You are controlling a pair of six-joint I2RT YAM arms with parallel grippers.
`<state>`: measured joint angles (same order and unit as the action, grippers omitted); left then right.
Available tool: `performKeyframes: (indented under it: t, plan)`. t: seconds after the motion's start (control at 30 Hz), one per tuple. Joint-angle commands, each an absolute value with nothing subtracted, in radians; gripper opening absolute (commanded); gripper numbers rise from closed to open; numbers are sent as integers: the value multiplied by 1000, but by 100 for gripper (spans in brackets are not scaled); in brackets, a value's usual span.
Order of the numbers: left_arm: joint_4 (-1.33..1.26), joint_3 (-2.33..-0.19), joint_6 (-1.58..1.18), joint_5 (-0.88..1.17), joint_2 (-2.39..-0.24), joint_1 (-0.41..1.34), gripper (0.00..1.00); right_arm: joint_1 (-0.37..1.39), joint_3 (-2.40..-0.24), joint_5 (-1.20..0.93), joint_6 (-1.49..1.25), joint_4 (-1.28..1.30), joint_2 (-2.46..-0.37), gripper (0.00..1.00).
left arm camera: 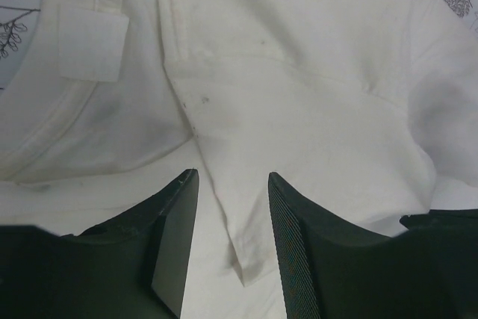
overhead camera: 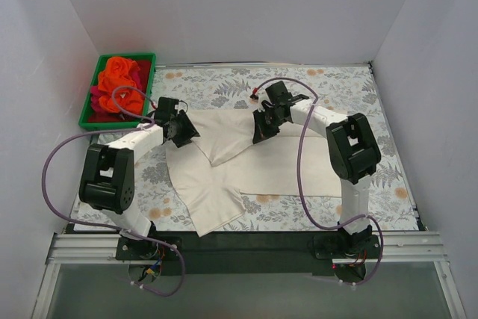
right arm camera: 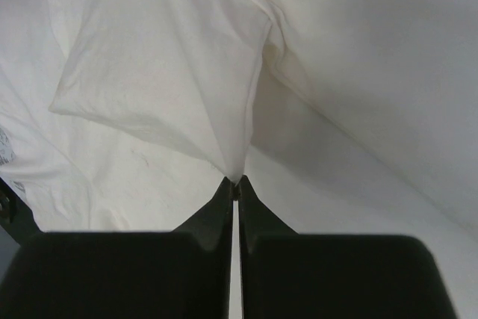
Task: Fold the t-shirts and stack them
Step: Fold the tshirt
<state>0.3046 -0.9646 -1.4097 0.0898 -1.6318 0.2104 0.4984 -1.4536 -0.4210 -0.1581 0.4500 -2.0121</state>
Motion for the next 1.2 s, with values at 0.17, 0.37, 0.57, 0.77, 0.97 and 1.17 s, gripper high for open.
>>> performKeyframes:
  t: [0.17,0.37,0.57,0.77,0.97,1.17]
  plan:
    - [340,-1091,-1313,-72,-1678,167,44,488,-1503,-356,-89,586,-2002,25]
    - [350,-1207,-1263,-126,-1776,140,57,313,-1482,-206,-136,539,-1899,36]
    - [356,-1330,-1246,-126,-1908,138,59,112,-1456,-193,-175,453,-1878,37]
    - [356,-1402,-1218,-161,-1983,133,53,9,-1443,-183,-181,367,-1911,36]
    - [354,-1450,-1215,-178,-1990,120,51,-46,-1463,-193,-184,341,-1979,36]
    - [345,-1479,-1224,-146,-2019,107,46,-49,-1460,-193,-198,310,-2016,35]
